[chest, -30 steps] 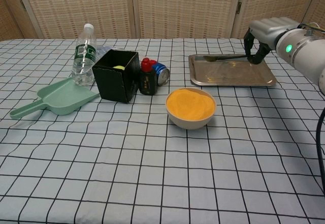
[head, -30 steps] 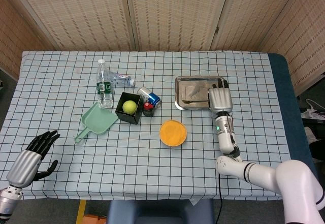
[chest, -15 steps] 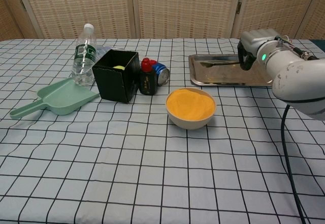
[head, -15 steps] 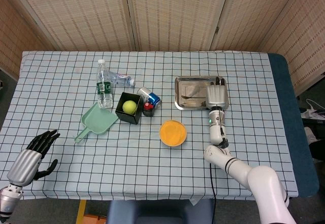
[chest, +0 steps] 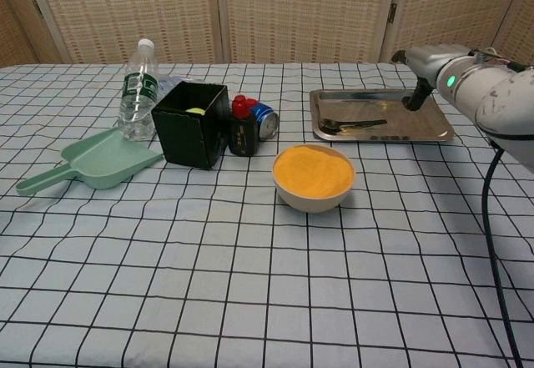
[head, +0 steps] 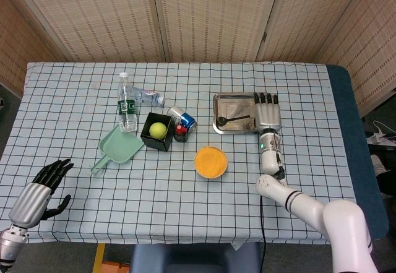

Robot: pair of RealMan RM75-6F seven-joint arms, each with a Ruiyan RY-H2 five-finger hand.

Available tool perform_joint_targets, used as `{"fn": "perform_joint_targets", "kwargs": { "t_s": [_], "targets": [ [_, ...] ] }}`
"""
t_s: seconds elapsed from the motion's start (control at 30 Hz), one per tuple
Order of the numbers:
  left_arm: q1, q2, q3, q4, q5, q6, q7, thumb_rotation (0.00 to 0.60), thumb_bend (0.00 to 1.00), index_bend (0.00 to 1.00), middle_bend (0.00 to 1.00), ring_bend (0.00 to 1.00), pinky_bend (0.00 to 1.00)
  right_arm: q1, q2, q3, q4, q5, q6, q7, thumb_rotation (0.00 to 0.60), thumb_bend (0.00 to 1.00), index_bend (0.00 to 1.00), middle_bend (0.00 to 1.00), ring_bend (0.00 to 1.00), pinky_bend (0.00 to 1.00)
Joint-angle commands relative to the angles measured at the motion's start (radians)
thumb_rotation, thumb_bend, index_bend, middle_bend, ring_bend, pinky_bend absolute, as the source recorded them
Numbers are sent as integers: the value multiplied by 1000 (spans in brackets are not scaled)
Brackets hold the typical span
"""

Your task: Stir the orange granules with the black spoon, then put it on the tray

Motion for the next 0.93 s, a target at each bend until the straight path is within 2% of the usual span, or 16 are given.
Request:
{"fn": "perform_joint_targets", "kwargs": {
  "t_s": [0.03, 0.1, 0.17, 0.23, 0.33, 0.4, 0.47, 0.57, 0.67, 0.73, 0.8, 0.93],
  "targets": [
    [2, 0, -2, 2, -4, 3, 0, 600, 443, 0, 0, 0, 116, -122, 181, -23, -328, -108, 153, 54, 600, 412, 0, 17, 0, 3],
    [4, 0, -5, 3, -11, 3, 3, 600, 442, 0, 0, 0, 116, -212, 285, -74, -536, -223, 257, 103, 600, 409, 0, 8, 0, 0],
    [5, 0, -7, 3, -16, 2, 8, 600, 442, 0, 0, 0, 116, -279, 357, -125, -669, -322, 333, 136, 600, 407, 0, 2, 0, 0],
    [6, -2, -11, 3, -24, 0, 17, 600, 442, 0, 0, 0, 116, -362, 423, -202, -787, -457, 436, 168, 600, 407, 0, 0, 0, 0],
    [7, -3, -12, 3, -27, -1, 23, 600, 443, 0, 0, 0, 118, -401, 448, -240, -825, -520, 486, 181, 600, 406, 0, 0, 0, 0],
    [7, -4, -14, -2, -33, -7, 39, 600, 442, 0, 0, 0, 124, -476, 477, -306, -867, -622, 583, 199, 600, 406, 0, 0, 0, 0],
    [7, -10, -15, -7, -46, -23, 74, 600, 443, 0, 0, 0, 127, -602, 521, -423, -910, -742, 716, 236, 600, 406, 0, 0, 0, 0],
    [12, -14, -19, -15, -52, -19, 106, 600, 444, 0, 0, 0, 128, -694, 544, -493, -893, -827, 791, 304, 600, 406, 0, 0, 0, 0],
    [14, -26, -24, -10, -48, -9, 134, 600, 443, 0, 0, 0, 128, -773, 544, -530, -852, -854, 847, 311, 600, 406, 0, 0, 0, 0],
    [15, -33, -26, -8, -52, -10, 150, 600, 442, 0, 0, 0, 128, -810, 523, -528, -816, -866, 879, 322, 600, 405, 0, 0, 0, 0],
    [15, -39, -27, -10, -51, -11, 163, 600, 441, 0, 0, 0, 128, -819, 542, -546, -810, -901, 864, 323, 600, 404, 0, 0, 0, 0],
    [15, -48, -25, -15, -43, -12, 191, 600, 442, 0, 0, 0, 128, -846, 570, -519, -820, -918, 882, 397, 600, 404, 0, 0, 0, 0]
  ]
}}
